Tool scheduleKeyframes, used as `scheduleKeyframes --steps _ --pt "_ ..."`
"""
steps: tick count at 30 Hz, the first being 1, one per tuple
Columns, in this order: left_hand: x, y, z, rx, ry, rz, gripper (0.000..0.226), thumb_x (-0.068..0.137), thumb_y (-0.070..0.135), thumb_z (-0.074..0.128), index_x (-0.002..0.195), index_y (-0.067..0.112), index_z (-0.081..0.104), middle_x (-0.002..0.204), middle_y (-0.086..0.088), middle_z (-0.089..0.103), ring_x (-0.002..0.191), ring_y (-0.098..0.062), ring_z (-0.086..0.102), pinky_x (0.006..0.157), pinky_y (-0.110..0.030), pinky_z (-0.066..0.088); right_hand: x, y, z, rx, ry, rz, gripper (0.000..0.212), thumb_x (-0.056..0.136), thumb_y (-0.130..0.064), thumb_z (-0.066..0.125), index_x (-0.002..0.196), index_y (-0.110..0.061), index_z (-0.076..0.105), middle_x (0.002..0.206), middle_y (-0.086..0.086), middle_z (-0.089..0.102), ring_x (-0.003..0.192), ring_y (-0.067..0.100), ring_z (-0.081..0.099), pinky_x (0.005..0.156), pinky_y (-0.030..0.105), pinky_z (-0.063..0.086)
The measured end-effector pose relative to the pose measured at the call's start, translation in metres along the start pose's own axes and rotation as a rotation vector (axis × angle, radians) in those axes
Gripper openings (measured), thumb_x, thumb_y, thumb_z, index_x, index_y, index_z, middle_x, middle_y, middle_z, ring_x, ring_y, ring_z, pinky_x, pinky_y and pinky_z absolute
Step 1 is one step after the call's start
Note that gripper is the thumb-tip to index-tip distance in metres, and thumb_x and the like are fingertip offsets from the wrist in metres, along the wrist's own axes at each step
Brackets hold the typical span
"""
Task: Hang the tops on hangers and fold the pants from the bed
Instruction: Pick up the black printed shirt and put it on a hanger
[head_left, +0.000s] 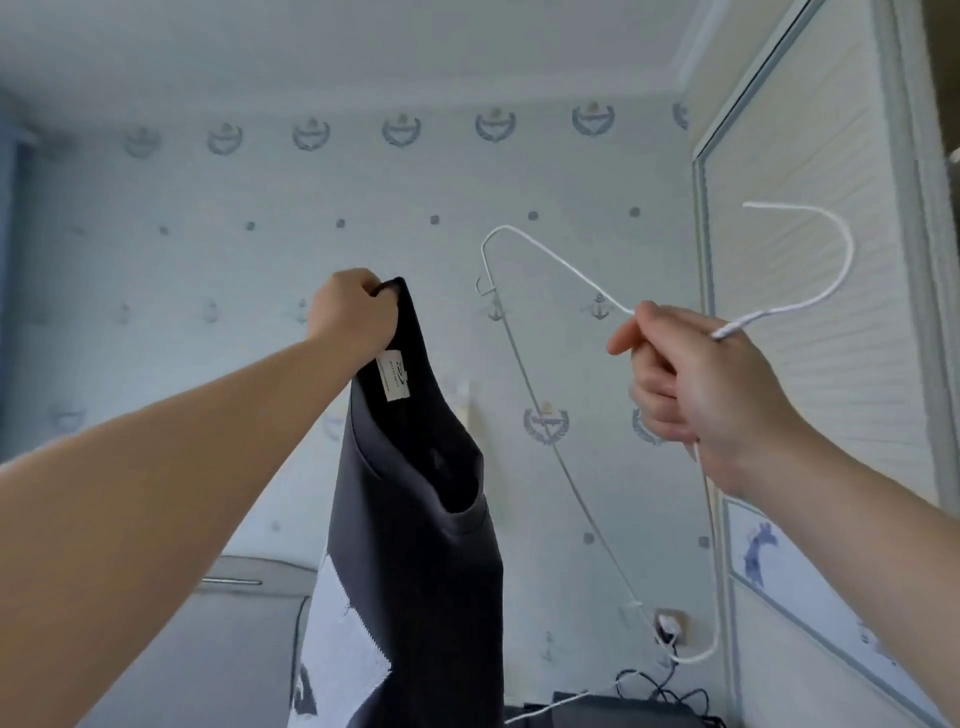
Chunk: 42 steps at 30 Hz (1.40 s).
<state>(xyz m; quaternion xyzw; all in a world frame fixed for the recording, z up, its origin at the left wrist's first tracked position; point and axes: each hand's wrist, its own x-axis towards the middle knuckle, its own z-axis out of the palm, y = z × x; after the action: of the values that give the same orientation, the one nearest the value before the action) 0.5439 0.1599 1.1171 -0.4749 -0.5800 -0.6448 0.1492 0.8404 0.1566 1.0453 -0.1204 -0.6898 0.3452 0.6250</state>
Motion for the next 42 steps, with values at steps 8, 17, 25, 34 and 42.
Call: scheduleKeyframes --steps 8,17,25,34,42 --pt "-0.009 -0.109 -0.159 0.263 -0.006 -0.089 0.018 0.094 0.026 0.059 0.084 0.012 0.065 0.074 0.0 0.057 0.067 -0.019 0.052 0.058 -0.026 0.039 -0.043 0.044 0.148 0.244 -0.247 0.085 0.042 0.106 -0.024 0.044 0.071 -0.016 0.065 0.049 -0.003 0.025 0.038 0.011 0.016 0.041 0.014 0.018" --pt "-0.05 -0.231 -0.349 0.372 -0.024 -0.222 0.026 0.092 0.033 0.067 0.071 0.018 0.068 0.064 -0.003 0.062 0.061 -0.018 0.056 0.063 -0.029 0.047 -0.126 0.094 0.326 0.451 -0.535 0.248 0.033 0.082 -0.035 0.056 0.071 -0.004 0.062 0.047 -0.002 0.021 0.038 0.008 0.014 0.043 0.011 0.016" --pt "-0.141 -0.31 -0.478 0.415 -0.029 -0.394 0.017 0.094 0.03 0.066 0.081 0.023 0.076 0.071 -0.005 0.07 0.054 -0.009 0.059 0.048 -0.016 0.045 -0.219 0.138 0.445 0.54 -0.761 0.414 0.04 0.083 -0.046 0.071 0.069 -0.009 0.063 0.045 -0.004 0.022 0.038 0.005 0.015 0.046 0.007 0.021" --pt "-0.253 -0.387 -0.539 0.437 -0.002 -0.613 0.011 0.091 0.018 0.068 0.083 0.019 0.076 0.079 -0.013 0.073 0.072 -0.031 0.067 0.076 -0.04 0.055 -0.324 0.164 0.5 0.58 -0.862 0.613 0.07 0.062 -0.073 0.081 0.067 -0.007 0.059 0.043 -0.006 0.022 0.04 0.001 0.016 0.049 0.007 0.023" --pt "-0.336 -0.416 -0.55 0.372 0.083 -0.761 0.016 0.088 0.014 0.069 0.073 0.019 0.073 0.058 0.002 0.049 0.055 -0.012 0.038 0.051 -0.023 0.032 -0.384 0.18 0.515 0.491 -1.01 0.702 0.068 0.066 -0.076 0.075 0.069 -0.01 0.061 0.048 0.0 0.024 0.04 0.008 0.019 0.043 0.009 0.019"
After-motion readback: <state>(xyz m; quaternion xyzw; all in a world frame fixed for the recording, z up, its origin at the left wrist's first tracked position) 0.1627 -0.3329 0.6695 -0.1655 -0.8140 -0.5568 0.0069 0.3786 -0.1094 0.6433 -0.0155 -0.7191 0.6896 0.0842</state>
